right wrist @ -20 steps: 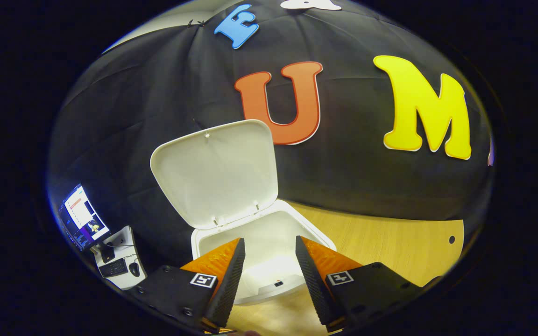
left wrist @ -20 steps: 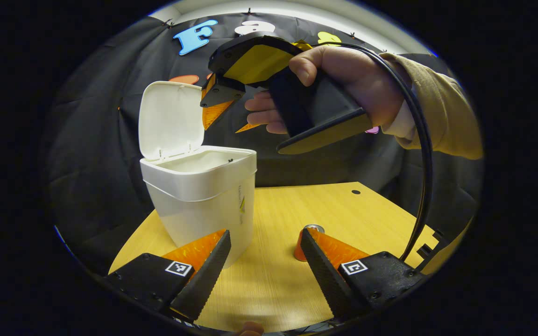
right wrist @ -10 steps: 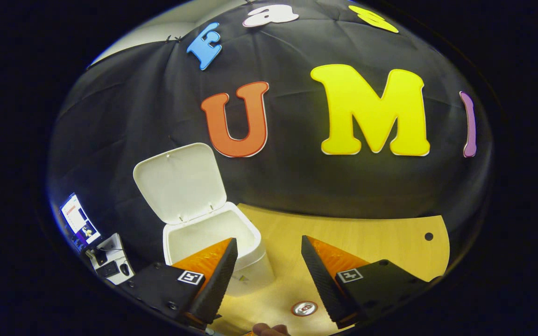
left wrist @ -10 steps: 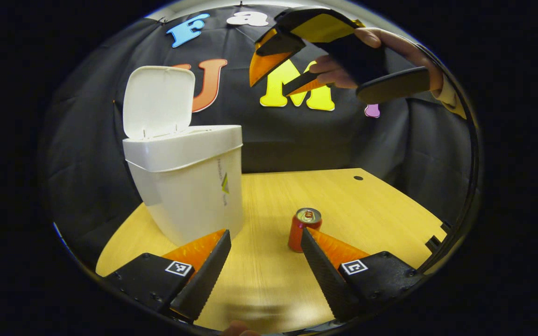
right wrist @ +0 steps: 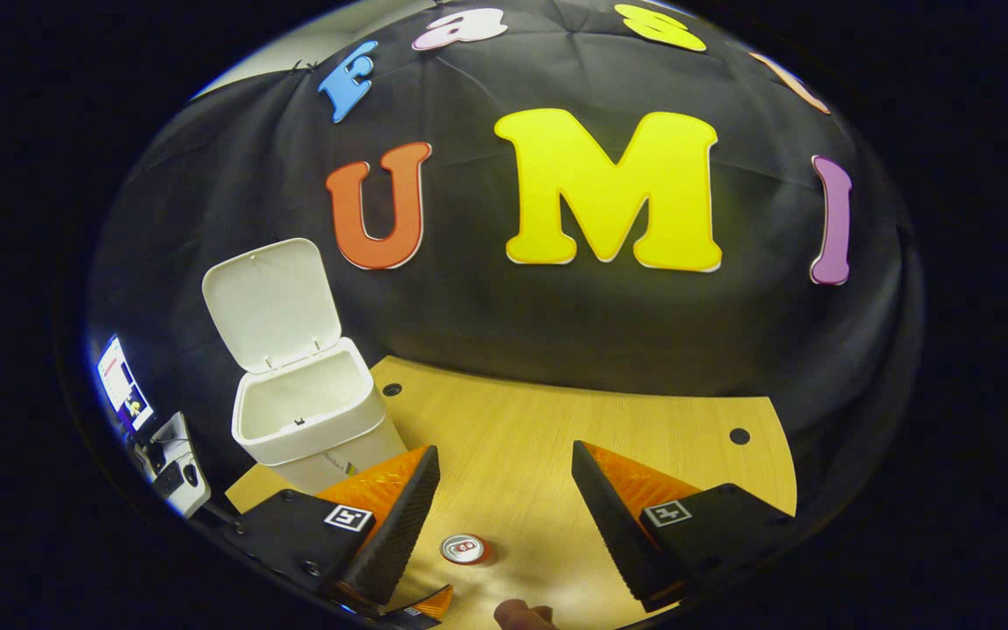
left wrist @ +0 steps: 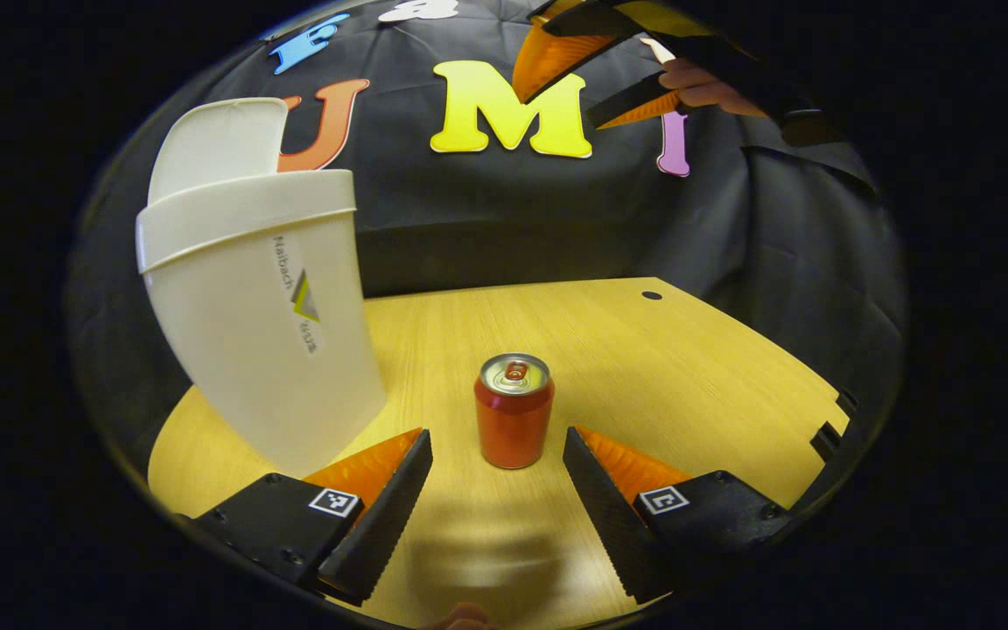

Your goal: Press the lid of the desktop garbage bin to open it, pick up the crumpled paper on the desktop and throw it into the bin, then pick up the pop can on the desktop and drop it into the bin, and finally close the garbage bin lid.

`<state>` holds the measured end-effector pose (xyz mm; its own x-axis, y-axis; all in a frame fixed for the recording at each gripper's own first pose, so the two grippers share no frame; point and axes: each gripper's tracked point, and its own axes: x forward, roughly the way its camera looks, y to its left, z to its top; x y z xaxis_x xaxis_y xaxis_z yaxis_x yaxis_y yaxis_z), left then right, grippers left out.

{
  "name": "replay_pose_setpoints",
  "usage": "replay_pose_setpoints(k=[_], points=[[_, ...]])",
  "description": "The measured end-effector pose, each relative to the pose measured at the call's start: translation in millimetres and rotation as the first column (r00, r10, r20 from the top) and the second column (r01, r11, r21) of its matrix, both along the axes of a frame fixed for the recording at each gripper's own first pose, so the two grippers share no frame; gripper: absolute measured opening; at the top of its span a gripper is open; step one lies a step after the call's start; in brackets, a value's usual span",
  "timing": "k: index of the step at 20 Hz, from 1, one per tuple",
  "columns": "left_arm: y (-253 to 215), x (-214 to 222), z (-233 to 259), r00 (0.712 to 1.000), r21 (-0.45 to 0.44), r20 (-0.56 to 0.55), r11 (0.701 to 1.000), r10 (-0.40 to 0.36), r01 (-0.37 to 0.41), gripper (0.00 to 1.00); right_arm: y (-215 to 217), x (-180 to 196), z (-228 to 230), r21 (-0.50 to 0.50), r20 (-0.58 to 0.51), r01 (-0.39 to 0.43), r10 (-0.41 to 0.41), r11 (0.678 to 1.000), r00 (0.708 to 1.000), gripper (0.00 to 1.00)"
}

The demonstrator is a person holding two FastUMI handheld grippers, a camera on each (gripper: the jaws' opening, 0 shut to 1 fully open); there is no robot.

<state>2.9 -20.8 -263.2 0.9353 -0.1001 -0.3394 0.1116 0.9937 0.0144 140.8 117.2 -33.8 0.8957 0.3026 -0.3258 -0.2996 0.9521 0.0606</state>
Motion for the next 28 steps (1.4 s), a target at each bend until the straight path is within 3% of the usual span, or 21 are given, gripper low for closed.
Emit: replay_pose_setpoints(k=[13, 15, 16, 17, 18, 28], points=[[-13, 61, -45, 0.995, -0.014, -0.098, 1.0, -0.021, 0.02, 1.0, -72, 7, -42, -0.068, -0.092, 0.099, -0.105, 0.993, 0.99, 0.93], [-9, 65, -45, 0.995, 0.0, -0.099, 1.0, -0.008, 0.008, 0.93, -76, 9, -43, -0.071, -0.097, 0.097, -0.104, 0.993, 0.99, 0.93], [-10, 65, -44, 0.995, -0.005, -0.101, 1.0, -0.009, 0.009, 0.97, -79, 10, -42, -0.071, -0.096, 0.1, -0.107, 0.992, 0.99, 0.93], [-11, 64, -44, 0.995, -0.014, -0.104, 1.0, -0.009, 0.008, 0.88, -81, 11, -42, -0.069, -0.093, 0.104, -0.11, 0.992, 0.99, 0.93], [-11, 63, -43, 0.994, -0.027, -0.11, 1.0, -0.005, 0.002, 0.87, -83, 12, -40, -0.064, -0.091, 0.103, -0.109, 0.993, 0.99, 0.93], [-5, 14, 42, 0.99, -0.008, -0.124, 0.998, 0.067, -0.069, 0.87, -123, 4, -58, -0.042, -0.109, 0.108, -0.112, 0.993, 0.988, 0.96]])
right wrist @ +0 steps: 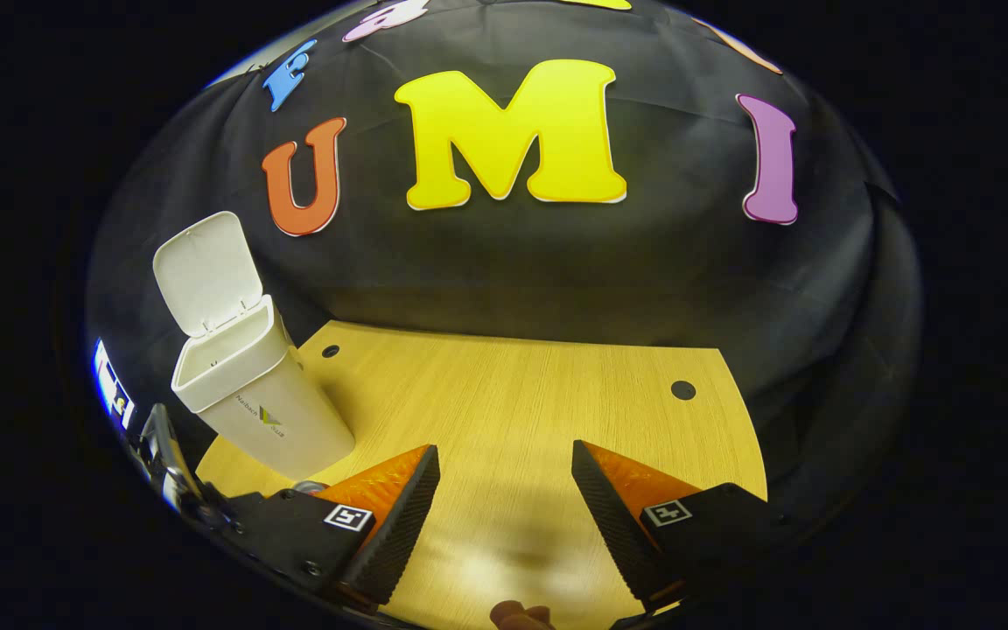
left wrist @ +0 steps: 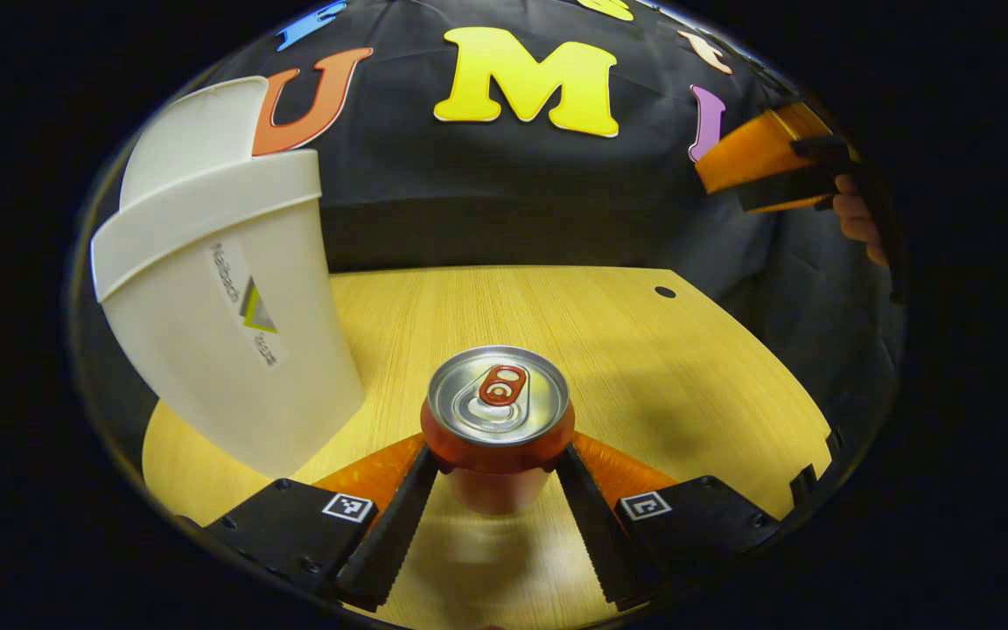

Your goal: Press the lid of the desktop garbage bin to open it, pick up the crumpled paper on the desktop and throw it into the bin, then pick up the pop can on the desktop and drop it into the bin, and finally close the garbage bin lid.

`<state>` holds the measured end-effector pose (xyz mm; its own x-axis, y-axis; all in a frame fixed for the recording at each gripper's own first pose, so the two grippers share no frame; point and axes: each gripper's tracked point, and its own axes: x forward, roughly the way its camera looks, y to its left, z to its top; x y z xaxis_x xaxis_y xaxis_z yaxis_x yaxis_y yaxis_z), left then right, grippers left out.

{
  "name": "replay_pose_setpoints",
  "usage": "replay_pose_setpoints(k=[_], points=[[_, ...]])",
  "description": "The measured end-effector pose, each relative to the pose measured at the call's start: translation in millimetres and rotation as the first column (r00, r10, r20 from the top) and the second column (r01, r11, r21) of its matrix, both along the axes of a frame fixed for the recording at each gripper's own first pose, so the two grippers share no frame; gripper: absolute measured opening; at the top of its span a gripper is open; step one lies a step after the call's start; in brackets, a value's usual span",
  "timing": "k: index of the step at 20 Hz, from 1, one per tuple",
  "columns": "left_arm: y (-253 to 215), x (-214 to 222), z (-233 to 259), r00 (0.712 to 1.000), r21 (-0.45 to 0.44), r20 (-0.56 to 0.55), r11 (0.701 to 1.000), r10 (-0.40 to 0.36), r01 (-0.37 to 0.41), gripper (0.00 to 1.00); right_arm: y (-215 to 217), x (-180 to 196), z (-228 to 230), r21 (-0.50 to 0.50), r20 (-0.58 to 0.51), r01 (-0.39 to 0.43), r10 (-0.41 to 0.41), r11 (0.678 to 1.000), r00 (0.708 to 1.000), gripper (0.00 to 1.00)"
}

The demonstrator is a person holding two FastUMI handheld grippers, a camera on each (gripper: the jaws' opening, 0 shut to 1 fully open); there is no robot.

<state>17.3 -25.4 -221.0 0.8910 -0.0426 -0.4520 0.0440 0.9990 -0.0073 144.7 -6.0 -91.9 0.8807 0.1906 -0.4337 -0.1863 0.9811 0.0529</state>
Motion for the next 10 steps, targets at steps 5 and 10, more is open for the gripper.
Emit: replay_pose_setpoints(k=[5, 10], points=[[10, -20, 64, 0.999, -0.065, 0.01, 0.997, 0.045, -0.044, 0.87, -13, -6, -9, -0.002, 0.008, 0.006, -0.006, 1.0, 1.0, 0.96], [40, -19, 143, 0.994, -0.078, 0.045, 0.993, 0.097, -0.093, 0.86, -8, -16, -18, 0.004, -0.014, -0.005, 0.005, 1.0, 1.0, 0.96]])
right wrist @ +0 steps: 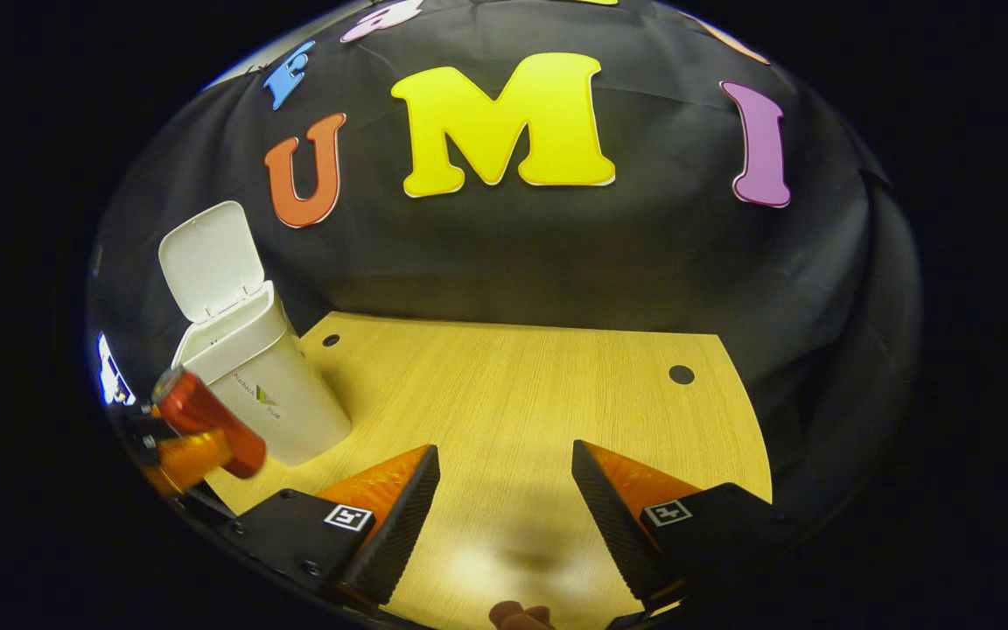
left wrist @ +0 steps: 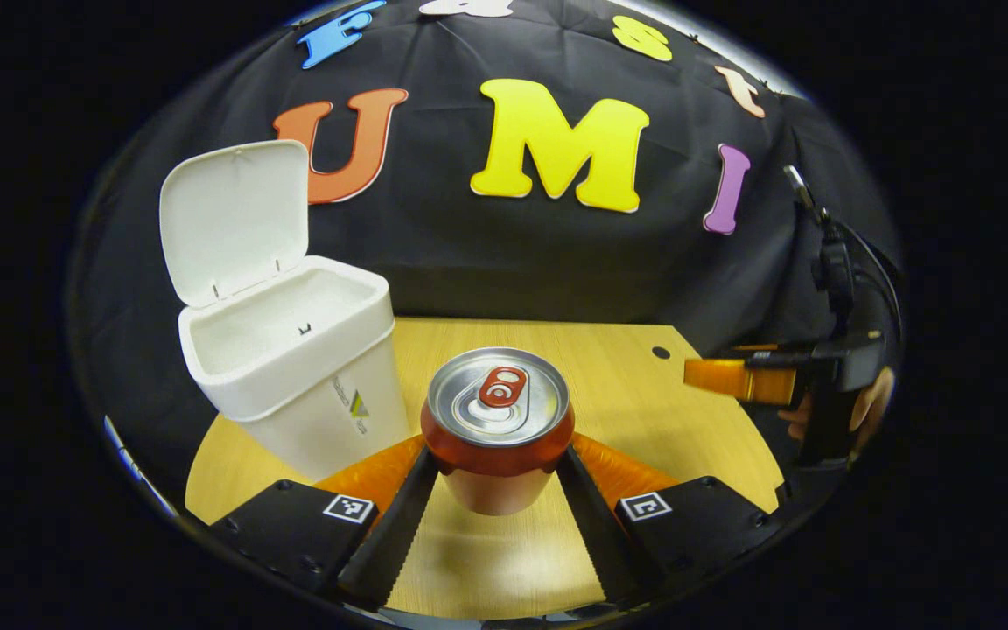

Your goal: Press the lid of the desktop garbage bin to open it, pick up the crumpled paper on the desktop and throw it into the bin, then pick up the pop can on the desktop and drop it into the bin, and finally close the garbage bin lid.

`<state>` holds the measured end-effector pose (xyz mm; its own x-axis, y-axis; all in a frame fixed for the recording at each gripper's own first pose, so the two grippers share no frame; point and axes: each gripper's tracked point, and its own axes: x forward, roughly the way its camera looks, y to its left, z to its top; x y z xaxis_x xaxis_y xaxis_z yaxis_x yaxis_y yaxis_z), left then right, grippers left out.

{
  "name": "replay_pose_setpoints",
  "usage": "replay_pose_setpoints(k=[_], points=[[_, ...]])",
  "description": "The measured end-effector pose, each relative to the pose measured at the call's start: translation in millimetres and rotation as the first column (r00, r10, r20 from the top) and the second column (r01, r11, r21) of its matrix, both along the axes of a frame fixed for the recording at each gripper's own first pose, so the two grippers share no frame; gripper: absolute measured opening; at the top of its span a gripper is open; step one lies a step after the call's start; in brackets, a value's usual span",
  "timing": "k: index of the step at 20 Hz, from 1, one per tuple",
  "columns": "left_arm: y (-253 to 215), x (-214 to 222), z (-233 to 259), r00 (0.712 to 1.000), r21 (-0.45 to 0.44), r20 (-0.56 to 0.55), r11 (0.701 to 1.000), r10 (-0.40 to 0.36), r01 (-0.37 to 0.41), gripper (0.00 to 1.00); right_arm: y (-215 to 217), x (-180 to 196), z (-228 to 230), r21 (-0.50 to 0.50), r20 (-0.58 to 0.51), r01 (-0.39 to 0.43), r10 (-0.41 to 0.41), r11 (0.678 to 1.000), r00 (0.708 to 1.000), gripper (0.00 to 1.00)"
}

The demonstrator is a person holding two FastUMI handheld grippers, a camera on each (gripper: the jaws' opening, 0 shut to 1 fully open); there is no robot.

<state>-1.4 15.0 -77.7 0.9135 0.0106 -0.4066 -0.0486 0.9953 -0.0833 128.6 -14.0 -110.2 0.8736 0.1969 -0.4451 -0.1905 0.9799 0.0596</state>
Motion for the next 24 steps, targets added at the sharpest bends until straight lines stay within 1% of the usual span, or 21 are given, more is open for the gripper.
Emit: replay_pose_setpoints(k=[4, 5, 6, 8, 9, 10, 12, 13, 14, 15, 16, 18, 21, 24], points=[[51, 20, 59, 0.996, 0.055, 0.059, 0.996, 0.067, -0.071, 0.87, 16, -7, 11, 0.031, 0.019, -0.002, 0.001, 1.0, 1.0, 0.96], [67, 27, 66, 0.994, 0.054, 0.065, 0.994, 0.091, -0.094, 0.86, 19, -10, 9, 0.04, 0.012, 0.007, -0.008, 0.999, 1.0, 0.96], [81, 32, 72, 0.991, 0.043, 0.073, 0.992, 0.116, -0.119, 0.86, 20, -14, 7, 0.047, 0.002, 0.03, -0.03, 0.998, 1.0, 0.93], [109, 43, 75, 0.983, 0.01, 0.081, 0.986, 0.167, -0.168, 0.86, 33, -24, 4, 0.072, -0.016, 0.034, -0.033, 0.997, 0.999, 0.93], [125, 50, 74, 0.977, 0.009, 0.08, 0.98, 0.197, -0.198, 0.86, 39, -30, 1, 0.07, -0.024, 0.026, -0.024, 0.997, 0.999, 0.96], [140, 57, 71, 0.972, 0.011, 0.078, 0.975, 0.221, -0.223, 0.86, 44, -35, -1, 0.059, -0.024, 0.019, -0.017, 0.998, 1.0, 0.93], [166, 67, 62, 0.964, 0.028, 0.065, 0.965, 0.259, -0.261, 0.86, 50, -41, -7, 0.031, -0.026, 0.009, -0.008, 0.999, 1.0, 0.93], [176, 71, 57, 0.96, 0.034, 0.055, 0.96, 0.275, -0.278, 0.86, 54, -46, -13, 0.027, -0.042, 0.003, -0.002, 1.0, 0.999, 0.96], [184, 76, 51, 0.957, 0.035, 0.044, 0.957, 0.285, -0.287, 0.86, 58, -51, -20, 0.024, -0.06, -0.001, 0.003, 1.0, 0.998, 0.96], [191, 81, 46, 0.954, 0.037, 0.037, 0.954, 0.296, -0.297, 0.86, 60, -56, -27, 0.018, -0.076, -0.002, 0.003, 1.0, 0.997, 0.93], [196, 85, 42, 0.952, 0.034, 0.029, 0.951, 0.306, -0.307, 0.86, 62, -59, -32, 0.011, -0.088, -0.005, 0.006, 1.0, 0.996, 0.96], [202, 95, 31, 0.947, 0.013, 0.013, 0.947, 0.32, -0.32, 0.87, 63, -62, -38, -0.006, -0.106, -0.011, 0.011, 1.0, 0.994, 0.96], [210, 98, 24, 0.94, 0.013, -0.002, 0.94, 0.34, -0.34, 0.88, 59, -62, -39, -0.013, -0.112, -0.002, 0.001, 1.0, 0.994, 0.96], [204, 98, 27, 0.947, -0.009, 0.007, 0.947, 0.32, -0.32, 0.89, 58, -62, -43, -0.012, -0.128, 0.002, -0.003, 1.0, 0.992, 0.96]])
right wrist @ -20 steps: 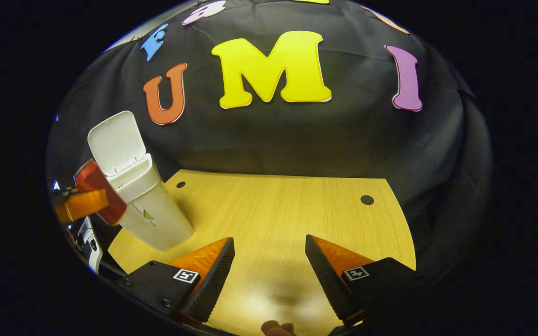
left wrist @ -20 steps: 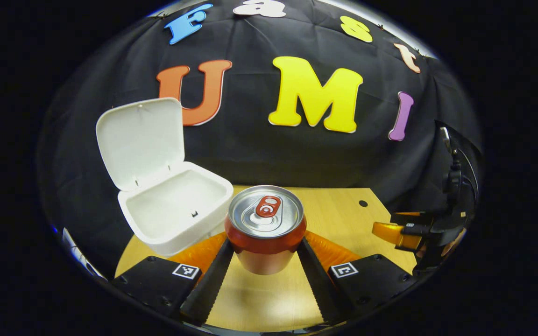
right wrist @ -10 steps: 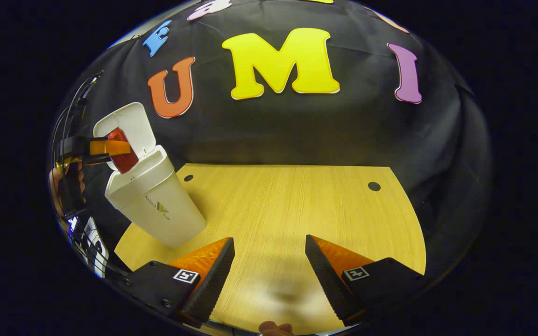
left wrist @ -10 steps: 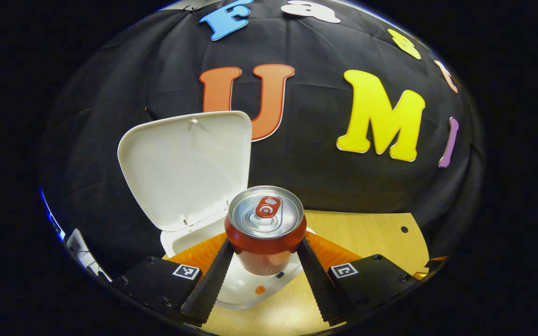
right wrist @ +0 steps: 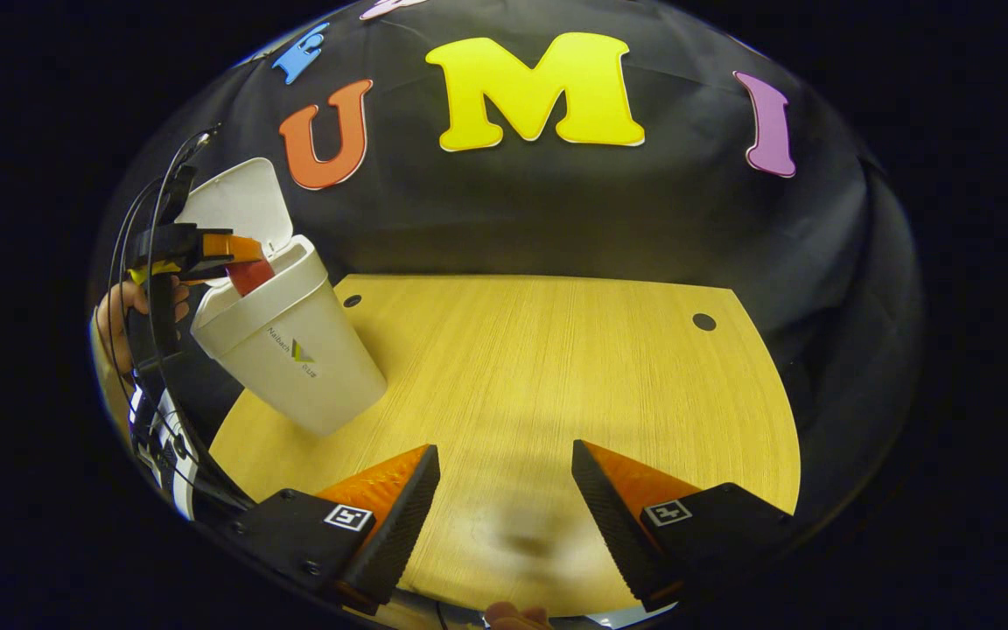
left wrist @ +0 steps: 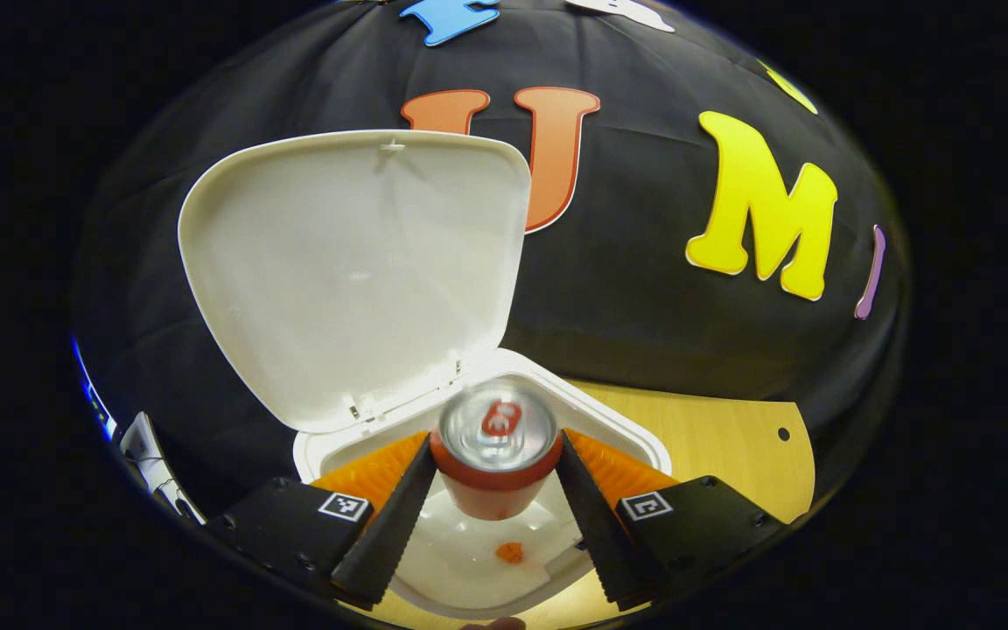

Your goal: Press the lid of the desktop garbage bin to open it, pick up the crumpled paper on the desktop and throw it into the bin, then pick up the pop can on the desktop and drop it into the bin, and finally close the garbage bin lid.

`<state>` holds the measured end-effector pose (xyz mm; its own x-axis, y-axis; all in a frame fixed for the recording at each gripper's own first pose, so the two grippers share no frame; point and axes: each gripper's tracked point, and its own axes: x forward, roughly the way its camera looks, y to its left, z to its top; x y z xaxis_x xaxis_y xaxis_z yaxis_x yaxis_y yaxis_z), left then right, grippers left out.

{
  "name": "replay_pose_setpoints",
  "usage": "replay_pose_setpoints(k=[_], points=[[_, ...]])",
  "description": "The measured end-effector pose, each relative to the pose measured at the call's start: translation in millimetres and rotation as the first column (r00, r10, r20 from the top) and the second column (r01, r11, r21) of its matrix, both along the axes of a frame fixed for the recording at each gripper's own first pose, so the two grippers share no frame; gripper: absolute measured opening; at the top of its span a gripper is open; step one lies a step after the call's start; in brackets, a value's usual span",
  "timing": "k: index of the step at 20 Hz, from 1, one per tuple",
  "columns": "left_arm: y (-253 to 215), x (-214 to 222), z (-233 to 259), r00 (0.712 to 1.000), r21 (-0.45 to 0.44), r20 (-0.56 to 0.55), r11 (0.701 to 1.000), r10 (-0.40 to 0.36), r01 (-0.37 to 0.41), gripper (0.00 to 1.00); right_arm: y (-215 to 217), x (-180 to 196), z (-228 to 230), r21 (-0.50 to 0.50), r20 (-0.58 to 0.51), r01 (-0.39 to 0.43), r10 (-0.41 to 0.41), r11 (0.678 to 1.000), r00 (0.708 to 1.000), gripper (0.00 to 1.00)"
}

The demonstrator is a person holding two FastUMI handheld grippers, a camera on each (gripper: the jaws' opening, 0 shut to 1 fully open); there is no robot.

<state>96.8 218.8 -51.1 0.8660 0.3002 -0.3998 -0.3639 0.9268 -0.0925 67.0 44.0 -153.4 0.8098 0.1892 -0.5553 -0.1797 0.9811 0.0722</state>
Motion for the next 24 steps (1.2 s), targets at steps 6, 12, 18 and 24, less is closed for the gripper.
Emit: replay_pose_setpoints(k=[6, 12, 18, 24], points=[[-9, -12, 26, 1.0, 0.073, 0.015, 0.997, 0.023, -0.024, 0.97, 10, -2, -5, 0.012, -0.022, -0.053, 0.053, 0.999, 0.998, 0.96], [-16, -21, 105, 0.994, 0.086, 0.103, 0.995, 0.035, -0.044, 0.96, 9, 1, -7, 0.029, -0.036, -0.064, 0.065, 0.998, 0.997, 0.96], [26, -11, 197, 0.971, 0.149, 0.21, 0.978, 0.115, -0.148, 0.96, 2, 1, -10, 0.046, -0.034, -0.059, 0.06, 0.997, 0.998, 0.96], [101, 7, 216, 0.942, 0.081, 0.214, 0.956, 0.259, -0.281, 0.96, -10, 0, -7, 0.065, -0.016, -0.035, 0.036, 0.997, 0.999, 0.96]])
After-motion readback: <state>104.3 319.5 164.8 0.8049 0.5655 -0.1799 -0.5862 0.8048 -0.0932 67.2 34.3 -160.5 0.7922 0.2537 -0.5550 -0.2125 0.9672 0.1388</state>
